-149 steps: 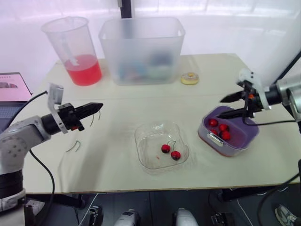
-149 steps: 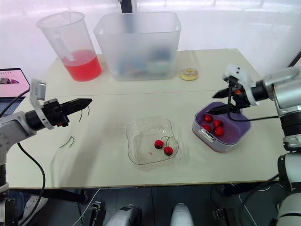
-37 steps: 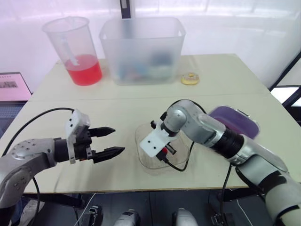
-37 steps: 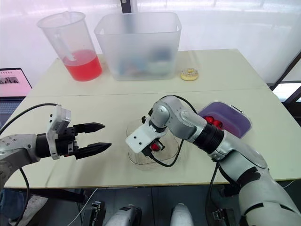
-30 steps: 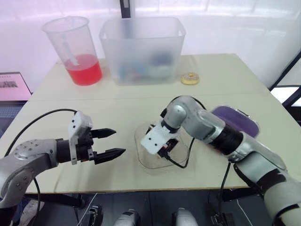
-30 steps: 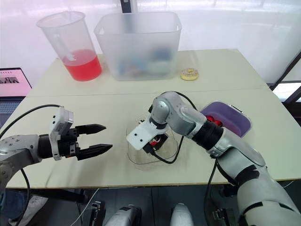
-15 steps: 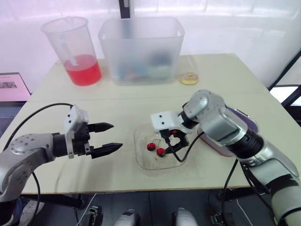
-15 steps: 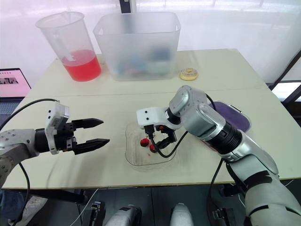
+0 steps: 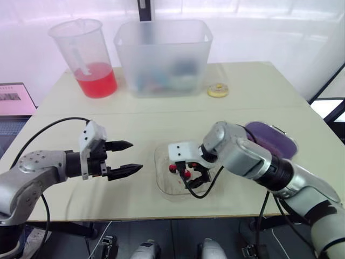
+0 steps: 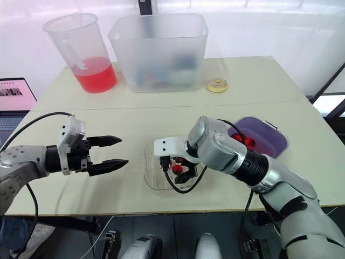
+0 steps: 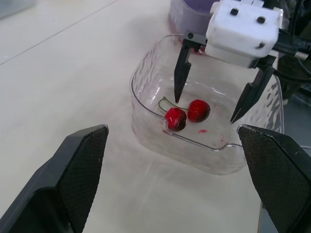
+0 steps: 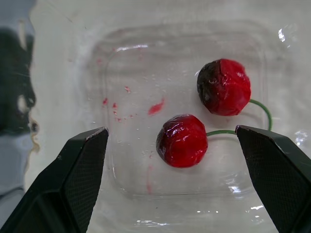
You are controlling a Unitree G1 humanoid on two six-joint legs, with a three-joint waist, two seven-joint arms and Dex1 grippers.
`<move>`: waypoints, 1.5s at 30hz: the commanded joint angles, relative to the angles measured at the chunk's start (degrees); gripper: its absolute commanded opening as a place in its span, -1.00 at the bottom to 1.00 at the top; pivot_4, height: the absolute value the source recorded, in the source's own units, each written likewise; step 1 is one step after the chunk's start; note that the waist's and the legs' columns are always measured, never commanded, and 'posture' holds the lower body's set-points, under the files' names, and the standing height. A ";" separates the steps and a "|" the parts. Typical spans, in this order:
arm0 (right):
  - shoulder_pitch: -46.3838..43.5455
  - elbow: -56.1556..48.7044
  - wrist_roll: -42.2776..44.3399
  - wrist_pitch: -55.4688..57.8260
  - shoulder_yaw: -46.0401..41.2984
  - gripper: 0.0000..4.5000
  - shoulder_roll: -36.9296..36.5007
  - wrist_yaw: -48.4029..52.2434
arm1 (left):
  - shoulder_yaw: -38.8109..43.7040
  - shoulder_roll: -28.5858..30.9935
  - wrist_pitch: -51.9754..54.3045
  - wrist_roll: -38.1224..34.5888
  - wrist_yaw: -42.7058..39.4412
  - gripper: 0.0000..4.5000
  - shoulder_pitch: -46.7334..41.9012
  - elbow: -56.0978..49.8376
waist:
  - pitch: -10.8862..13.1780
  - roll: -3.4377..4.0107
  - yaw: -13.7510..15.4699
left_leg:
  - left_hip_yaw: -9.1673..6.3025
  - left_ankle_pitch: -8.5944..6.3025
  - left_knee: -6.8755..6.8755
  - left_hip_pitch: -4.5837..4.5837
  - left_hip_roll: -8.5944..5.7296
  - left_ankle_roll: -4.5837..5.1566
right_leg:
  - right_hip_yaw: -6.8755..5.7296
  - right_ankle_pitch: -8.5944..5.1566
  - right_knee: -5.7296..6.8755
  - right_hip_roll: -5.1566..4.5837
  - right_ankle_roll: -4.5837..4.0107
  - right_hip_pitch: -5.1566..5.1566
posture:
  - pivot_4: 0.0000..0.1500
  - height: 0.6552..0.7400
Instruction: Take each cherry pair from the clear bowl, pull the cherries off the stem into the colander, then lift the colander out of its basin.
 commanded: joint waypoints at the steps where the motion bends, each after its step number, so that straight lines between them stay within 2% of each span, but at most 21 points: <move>1: -0.12 0.89 -0.30 -2.32 0.58 0.99 -0.41 -1.73 | 1.23 0.83 -0.21 -0.04 0.01 1.00 -0.60 -0.83 | 0.00 0.00 0.01 | 0.00 0.00 0.00 0.00 0.00 0.00 | 0.00 0.00 0.00 0.00 0.00 0.00 | 1.00 1.00; 2: -0.07 0.96 -0.09 -2.45 0.68 0.99 -0.43 -1.97 | 1.57 0.98 0.11 -0.29 0.08 1.00 0.03 -1.42 | 0.00 0.00 -0.02 | 0.00 0.00 0.00 0.00 0.00 0.00 | 0.00 0.00 0.00 0.00 0.00 0.00 | 1.00 1.00; 5: 0.13 1.18 0.27 -2.74 1.08 0.58 -0.35 -2.64 | 2.61 1.30 0.88 -1.02 0.26 1.00 1.47 -2.55 | 0.00 0.00 -0.04 | 0.00 0.00 0.00 0.00 0.00 0.00 | 0.00 0.00 0.00 0.01 0.00 0.00 | 1.00 1.00; 10: 0.03 1.86 0.20 -3.87 1.53 -0.54 -0.04 -3.58 | 3.54 1.64 1.33 -1.29 0.43 1.00 2.33 -2.89 | 0.00 0.00 0.04 | 0.00 0.00 0.00 0.00 0.01 0.00 | 0.00 0.00 0.00 0.02 0.00 0.00 | 1.00 1.00; 11: -0.13 1.91 0.19 -4.31 1.55 -0.71 -0.14 -3.55 | 3.54 1.66 1.36 -1.31 0.44 1.00 2.35 -2.93 | 0.00 0.00 0.07 | -0.01 0.00 0.00 0.00 0.01 0.00 | 0.00 0.00 0.00 0.02 0.00 0.01 | 1.00 1.00; 12: -0.27 1.92 0.16 -4.77 1.56 -0.76 -0.27 -3.50 | 3.52 1.67 1.33 -1.31 0.44 1.00 2.37 -2.94 | 0.00 0.00 0.07 | -0.01 0.00 0.00 0.00 0.00 0.00 | 0.00 0.00 0.00 0.01 0.00 0.02 | 1.00 1.00; 19: -0.97 1.07 0.52 -8.67 0.23 -0.76 -1.69 -2.23 | 3.15 1.46 0.90 -1.16 0.32 1.00 1.93 -2.29 | 0.00 0.00 0.01 | -0.01 0.00 0.00 0.00 0.00 0.00 | 0.00 0.00 -0.01 0.01 0.00 0.01 | 1.00 1.00; 21: -1.05 -0.52 5.50 -9.26 -4.14 -0.76 -2.82 1.71 | 2.96 0.98 0.70 -1.19 0.57 1.00 1.07 -1.66 | 0.00 0.00 0.03 | -0.01 0.00 0.00 0.00 0.00 0.00 | -0.01 0.00 -0.01 0.01 0.00 0.01 | 1.00 1.00; 24: -1.11 -0.88 9.65 -18.34 -10.56 -0.76 -6.45 5.52 | 3.21 -1.00 1.73 -3.25 2.17 1.00 -1.07 -0.61 | 0.00 -0.01 0.28 | -0.02 0.00 0.01 0.00 -0.01 0.00 | -0.02 0.00 -0.02 0.01 0.00 0.04 | 1.00 1.00; 27: 0.12 -0.73 10.86 -31.57 -16.92 -0.76 -7.04 3.54 | 3.87 -2.32 2.86 -5.23 3.27 1.00 -2.51 -0.22 | 0.00 -0.01 0.13 | 0.00 0.00 0.04 0.00 -0.02 0.00 | -0.03 0.00 -0.03 0.00 0.00 0.06 | 1.00 1.00; 32: 2.35 -3.98 14.18 -40.01 -26.57 -0.76 -7.88 1.57 | 6.34 -6.69 4.91 -11.74 7.72 1.00 -8.30 2.94 | 0.00 -0.02 0.03 | 0.00 0.00 0.02 0.00 0.02 0.00 | -0.05 0.00 -0.01 0.02 0.00 0.04 | 1.00 1.00; 36: 1.72 0.81 2.59 -54.81 -27.47 -0.76 -6.46 -11.13 | 9.45 -13.42 9.58 -26.77 20.03 1.00 -17.69 7.90 | -0.02 -0.05 0.23 | -0.02 0.00 0.11 0.00 0.00 0.00 | -0.05 0.00 0.03 0.01 0.00 0.08 | 1.00 1.00; 38: 0.62 3.00 -1.34 -58.91 -27.29 -0.76 -4.49 -16.47 | 9.29 -15.63 10.59 -30.43 24.07 1.00 -22.02 9.81 | -0.04 -0.11 0.10 | -0.03 0.00 0.16 0.00 -0.02 0.00 | -0.05 0.00 0.06 0.00 0.01 0.09 | 1.00 1.00; 41: -0.43 5.42 -8.74 -65.99 -26.50 -0.76 -3.07 -23.64 | 7.01 -16.73 11.85 -30.13 26.63 1.00 -26.99 12.97 | -0.04 -0.10 -0.06 | 0.00 0.00 0.12 0.00 -0.02 0.00 | -0.04 0.00 0.12 -0.01 0.01 0.06 | 1.00 1.00; 45: -0.23 6.77 -12.99 -71.06 -26.34 -0.76 -1.78 -28.13 | 3.91 -18.25 13.54 -28.37 28.68 1.00 -32.42 17.77 | -0.04 -0.10 -0.10 | 0.00 0.00 0.08 0.00 -0.02 0.00 | -0.05 0.00 0.16 0.04 0.01 0.06 | 1.00 1.00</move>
